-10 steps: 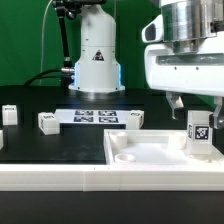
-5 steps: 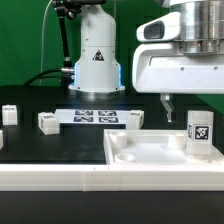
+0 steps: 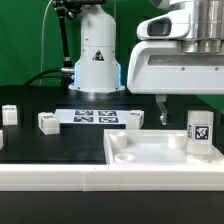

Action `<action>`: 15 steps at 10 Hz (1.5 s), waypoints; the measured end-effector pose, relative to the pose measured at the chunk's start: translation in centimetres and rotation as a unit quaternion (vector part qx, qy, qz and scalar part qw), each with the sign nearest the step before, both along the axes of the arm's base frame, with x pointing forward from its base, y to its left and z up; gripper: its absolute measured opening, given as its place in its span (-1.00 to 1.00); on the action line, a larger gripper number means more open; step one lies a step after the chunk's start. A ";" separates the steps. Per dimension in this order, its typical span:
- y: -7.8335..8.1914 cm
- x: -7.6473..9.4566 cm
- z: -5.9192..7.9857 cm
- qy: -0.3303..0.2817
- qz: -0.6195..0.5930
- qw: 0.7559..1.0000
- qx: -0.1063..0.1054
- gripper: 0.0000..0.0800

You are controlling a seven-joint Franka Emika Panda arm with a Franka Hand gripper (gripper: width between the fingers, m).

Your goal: Assemble one leg

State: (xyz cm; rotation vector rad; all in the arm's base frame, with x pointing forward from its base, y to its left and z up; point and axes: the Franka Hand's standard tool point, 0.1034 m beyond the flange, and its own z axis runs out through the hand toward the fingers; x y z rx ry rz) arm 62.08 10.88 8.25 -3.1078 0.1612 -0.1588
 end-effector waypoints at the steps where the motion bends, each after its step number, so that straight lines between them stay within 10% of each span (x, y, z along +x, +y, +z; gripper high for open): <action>1: 0.0 0.0 0.0 0.000 0.000 1.000 0.000 0.62; 5: 0.1 0.0 0.0 0.000 -0.009 1.000 0.002 -0.27; 9: 0.1 -0.1 -0.1 0.005 -0.124 0.992 0.020 -0.27; 15: 1.1 -0.3 -0.4 0.006 -0.534 0.841 0.082 -0.27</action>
Offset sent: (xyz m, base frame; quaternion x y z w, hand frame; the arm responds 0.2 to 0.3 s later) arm 0.0000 0.0000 0.0000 0.0000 0.0000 0.0000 1.0000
